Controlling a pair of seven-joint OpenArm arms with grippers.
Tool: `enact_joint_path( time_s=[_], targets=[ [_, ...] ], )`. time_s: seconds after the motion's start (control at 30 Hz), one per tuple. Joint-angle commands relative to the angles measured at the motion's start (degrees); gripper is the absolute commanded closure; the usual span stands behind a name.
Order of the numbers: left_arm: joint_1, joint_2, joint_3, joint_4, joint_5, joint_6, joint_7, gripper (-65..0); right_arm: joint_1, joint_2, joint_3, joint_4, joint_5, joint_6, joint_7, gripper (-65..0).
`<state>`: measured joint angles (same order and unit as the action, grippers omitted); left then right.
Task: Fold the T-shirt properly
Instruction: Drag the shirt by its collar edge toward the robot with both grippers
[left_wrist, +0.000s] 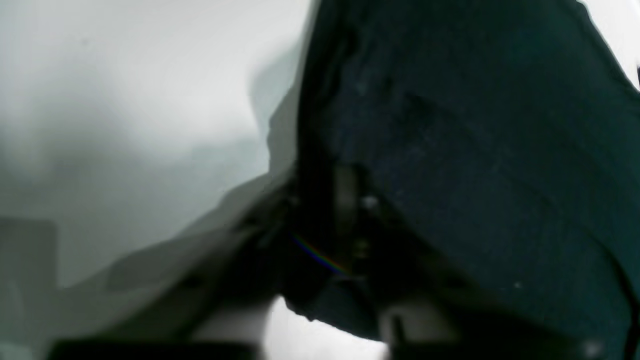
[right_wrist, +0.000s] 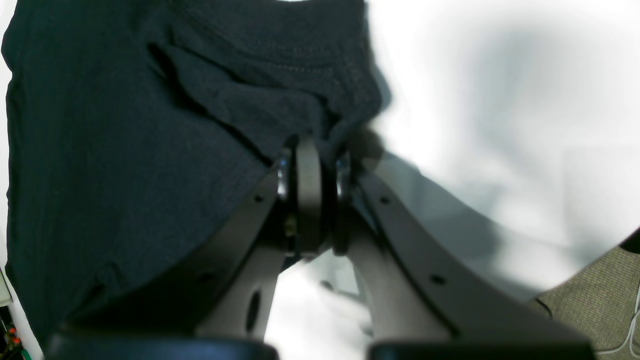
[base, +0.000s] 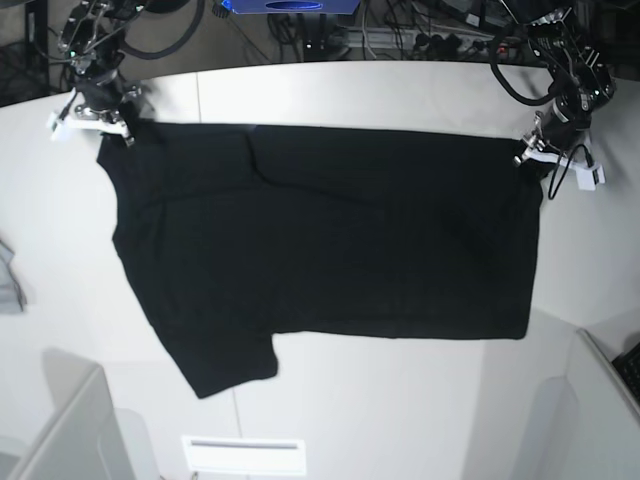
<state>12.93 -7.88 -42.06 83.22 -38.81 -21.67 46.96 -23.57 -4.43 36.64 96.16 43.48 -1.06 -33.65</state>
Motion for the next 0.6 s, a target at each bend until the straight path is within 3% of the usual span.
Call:
enact_joint_path(
  time_s=[0.0,0.57],
  targets=[
    [0.3,-0.8,-0.3,0.5,0.4,0.0,0.1,0.0,0.0,0.4,0.1,0.9,0.6,0.5,0.7,0.0],
    [9.1,-0.8,-0.3,7.2,0.4,0.0,0.2,0.0,-2.8,0.4,0.6,4.0,0.5,0.5,0.7,0.0]
  ],
)
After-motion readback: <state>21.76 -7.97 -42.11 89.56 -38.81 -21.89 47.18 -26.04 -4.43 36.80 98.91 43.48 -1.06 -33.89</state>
